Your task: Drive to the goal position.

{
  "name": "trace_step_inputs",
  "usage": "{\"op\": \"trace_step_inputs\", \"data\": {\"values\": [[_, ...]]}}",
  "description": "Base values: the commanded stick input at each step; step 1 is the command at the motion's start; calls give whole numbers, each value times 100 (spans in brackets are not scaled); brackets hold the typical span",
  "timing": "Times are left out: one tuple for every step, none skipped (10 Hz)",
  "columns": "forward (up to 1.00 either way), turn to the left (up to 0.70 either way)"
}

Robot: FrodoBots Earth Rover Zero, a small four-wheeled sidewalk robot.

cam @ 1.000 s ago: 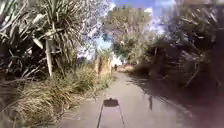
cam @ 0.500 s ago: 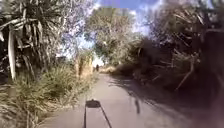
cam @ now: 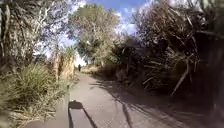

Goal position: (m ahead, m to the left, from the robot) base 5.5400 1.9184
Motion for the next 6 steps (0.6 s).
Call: {"op": "trace_step_inputs", "data": {"values": [[70, 0], [70, 0], [70, 0], [70, 0], [70, 0], [70, 0]]}}
